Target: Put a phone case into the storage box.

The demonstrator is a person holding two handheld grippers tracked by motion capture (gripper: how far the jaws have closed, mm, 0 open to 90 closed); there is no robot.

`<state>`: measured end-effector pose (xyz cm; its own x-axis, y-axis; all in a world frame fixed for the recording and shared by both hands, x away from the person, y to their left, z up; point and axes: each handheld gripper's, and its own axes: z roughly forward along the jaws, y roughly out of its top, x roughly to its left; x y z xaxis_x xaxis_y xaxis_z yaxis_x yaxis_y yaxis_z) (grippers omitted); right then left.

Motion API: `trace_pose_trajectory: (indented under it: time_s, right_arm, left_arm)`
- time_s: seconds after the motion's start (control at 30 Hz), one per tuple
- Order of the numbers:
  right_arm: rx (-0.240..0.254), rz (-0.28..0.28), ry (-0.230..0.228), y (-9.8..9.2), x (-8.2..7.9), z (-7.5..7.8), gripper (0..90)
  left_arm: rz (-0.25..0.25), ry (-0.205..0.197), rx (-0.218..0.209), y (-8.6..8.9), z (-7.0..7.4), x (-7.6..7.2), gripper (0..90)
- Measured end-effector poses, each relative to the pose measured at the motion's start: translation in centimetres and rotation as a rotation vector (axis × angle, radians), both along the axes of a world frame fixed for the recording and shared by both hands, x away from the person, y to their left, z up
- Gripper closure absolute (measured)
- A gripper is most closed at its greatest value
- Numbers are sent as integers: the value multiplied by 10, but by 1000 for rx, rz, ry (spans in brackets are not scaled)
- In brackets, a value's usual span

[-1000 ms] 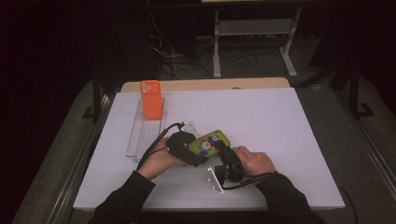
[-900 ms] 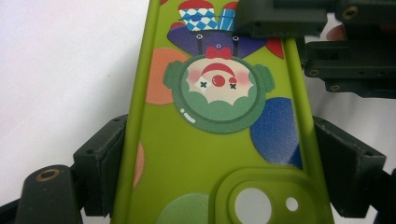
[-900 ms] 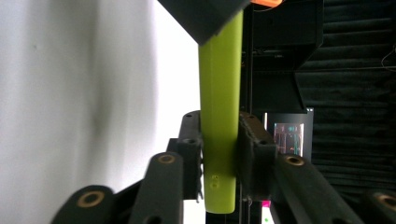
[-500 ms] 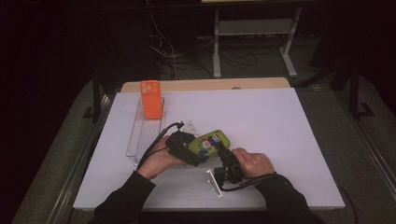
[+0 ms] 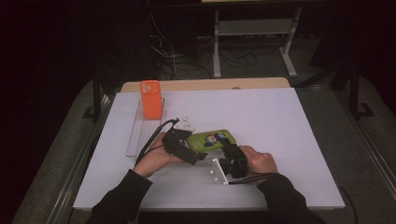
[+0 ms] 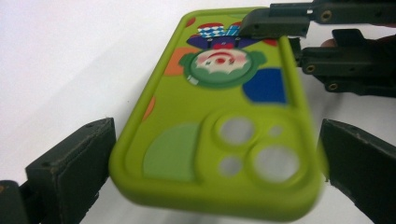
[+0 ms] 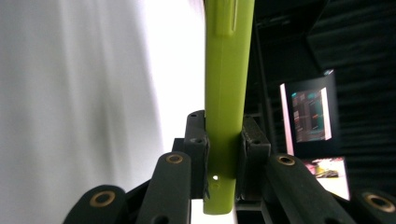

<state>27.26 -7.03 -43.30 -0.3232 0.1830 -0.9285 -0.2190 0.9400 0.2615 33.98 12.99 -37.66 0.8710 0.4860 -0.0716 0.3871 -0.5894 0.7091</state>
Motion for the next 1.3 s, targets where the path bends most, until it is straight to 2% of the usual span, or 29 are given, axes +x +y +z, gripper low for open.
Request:
trace_pose_trajectory:
  time_s: [0.07,0.13,0.23,0.33,0.37,0.43,0.5,0.57,0.6,0.63,0.73,0.8,0.87,0.93,0.97,1.0,1.1,1.17,1.23,1.3]
  right_arm:
    - [15,-5,38,-2,1,2,758]
    - [62,-19,101,-5,1,4,758]
    - [159,-39,155,-9,3,8,758]
    - [194,-42,204,-14,8,12,758]
    - [231,-54,237,-14,7,13,758]
    - [270,-66,281,-16,8,14,759]
    - [339,-84,324,-17,9,15,758]
    - [364,-80,363,-19,11,17,758]
    - [370,-76,367,-20,12,18,758]
    - [404,-87,393,-20,12,18,758]
    - [452,-93,431,-22,14,19,758]
    - [489,-98,471,-24,16,20,758]
    - [546,-105,515,-25,18,20,758]
    - [576,-107,546,-27,19,20,758]
    - [588,-108,565,-27,20,20,758]
    - [598,-106,577,-28,21,20,758]
    - [624,-109,615,-29,24,20,758]
    - [657,-118,647,-30,25,19,758]
    - [686,-128,682,-31,26,19,758]
    - [735,-143,731,-32,29,18,758]
  left_arm:
    - [8,-3,-4,1,1,1,0]
    - [20,-5,-13,2,1,1,0]
    - [25,-5,-18,2,1,1,0]
    - [12,-12,-3,2,1,3,0]
    - [23,1,-8,2,0,2,0]
    - [25,3,-6,2,0,2,0]
    - [43,11,-31,0,-1,1,0]
    - [43,6,-36,0,-1,2,0]
    - [36,2,-21,1,0,2,0]
    - [41,5,-35,1,-1,2,0]
    - [49,4,-42,1,-1,2,0]
    - [38,-2,-22,3,0,3,0]
    - [31,-10,-15,3,1,4,0]
    - [26,-16,-1,4,1,5,0]
    - [42,-13,-17,4,0,4,0]
    - [40,-13,-8,4,1,5,0]
    - [53,-10,-19,5,0,5,0]
    - [54,-18,-15,6,1,5,0]
    - [66,-13,-25,6,2,4,0]
    - [75,-5,-46,6,2,4,0]
